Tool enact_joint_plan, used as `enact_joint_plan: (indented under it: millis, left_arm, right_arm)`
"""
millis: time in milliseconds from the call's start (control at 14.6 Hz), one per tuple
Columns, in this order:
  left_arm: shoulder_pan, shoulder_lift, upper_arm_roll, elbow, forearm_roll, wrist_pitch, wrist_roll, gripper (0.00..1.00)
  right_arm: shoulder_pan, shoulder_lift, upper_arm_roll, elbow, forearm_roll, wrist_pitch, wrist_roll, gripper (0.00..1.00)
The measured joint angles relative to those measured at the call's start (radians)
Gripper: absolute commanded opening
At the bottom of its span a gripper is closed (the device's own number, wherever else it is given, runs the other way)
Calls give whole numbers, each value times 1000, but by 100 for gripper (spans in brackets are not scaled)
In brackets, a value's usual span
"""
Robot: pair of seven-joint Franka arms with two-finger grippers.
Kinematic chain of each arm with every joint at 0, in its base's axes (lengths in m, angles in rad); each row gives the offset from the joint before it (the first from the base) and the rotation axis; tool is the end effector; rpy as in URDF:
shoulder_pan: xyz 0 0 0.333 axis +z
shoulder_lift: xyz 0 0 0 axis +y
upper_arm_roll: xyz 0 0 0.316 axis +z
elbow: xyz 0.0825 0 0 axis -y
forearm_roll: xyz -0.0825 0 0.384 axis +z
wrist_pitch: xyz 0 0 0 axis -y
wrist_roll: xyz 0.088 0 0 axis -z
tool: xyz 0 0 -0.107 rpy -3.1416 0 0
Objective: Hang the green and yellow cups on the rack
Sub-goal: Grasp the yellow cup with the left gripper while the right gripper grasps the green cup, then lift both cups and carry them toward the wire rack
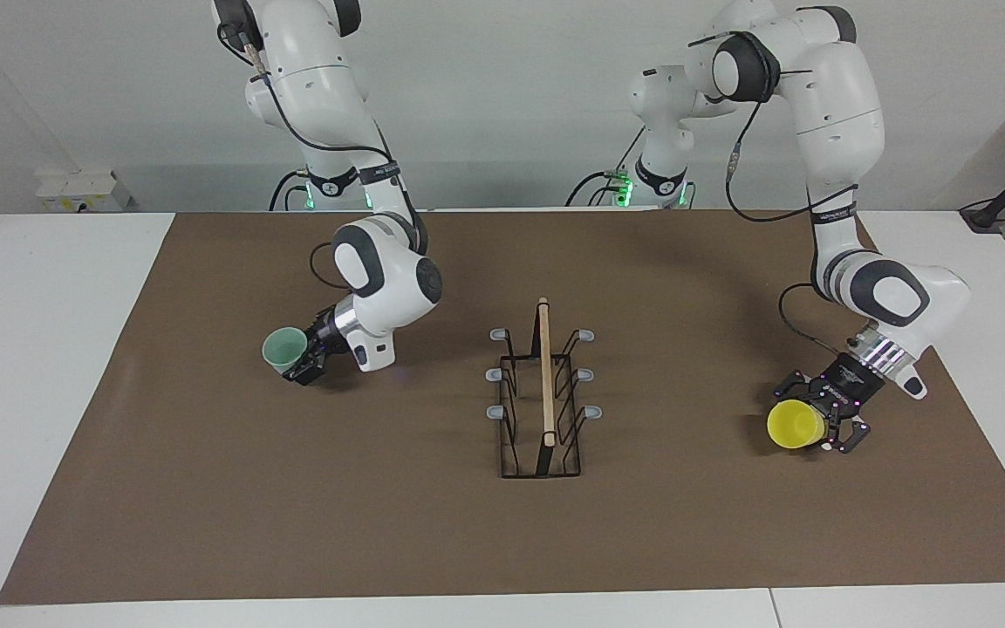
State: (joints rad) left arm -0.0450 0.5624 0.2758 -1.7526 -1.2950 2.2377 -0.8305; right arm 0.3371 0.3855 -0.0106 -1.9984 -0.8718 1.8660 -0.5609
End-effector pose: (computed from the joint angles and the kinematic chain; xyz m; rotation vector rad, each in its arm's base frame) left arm 0.6634 0.1080 0.2674 1.3604 1.8943 -0.3132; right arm 0.5516 0.1249 0.2551 1.8176 1.5066 -0.7136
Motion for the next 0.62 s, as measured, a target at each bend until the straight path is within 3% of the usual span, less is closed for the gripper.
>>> enact_joint_plan:
  millis: [206, 274, 343, 412, 480, 617]
  left_arm:
    - [-48, -48, 1, 7, 26, 75, 2, 0]
    - [-54, -66, 3, 9, 63, 79, 2, 0]
    - [-61, -82, 2, 10, 98, 79, 2, 0]
    - [-71, -98, 3, 10, 125, 79, 2, 0]
    - [-83, -113, 3, 10, 145, 84, 2, 0]
    - [-104, -146, 5, 10, 208, 99, 1, 0]
  right_arm:
    - [-23, -1, 0, -9, 0, 22, -4, 100]
    - [-24, -1, 0, -14, 0, 25, -4, 93]
    - [-24, -1, 0, -17, 0, 29, -4, 58]
    - [-24, -1, 1, -19, 0, 34, -4, 13]
    - [-24, -1, 1, -20, 0, 37, -4, 0]
    - [-24, -2, 1, -21, 0, 37, -4, 0]
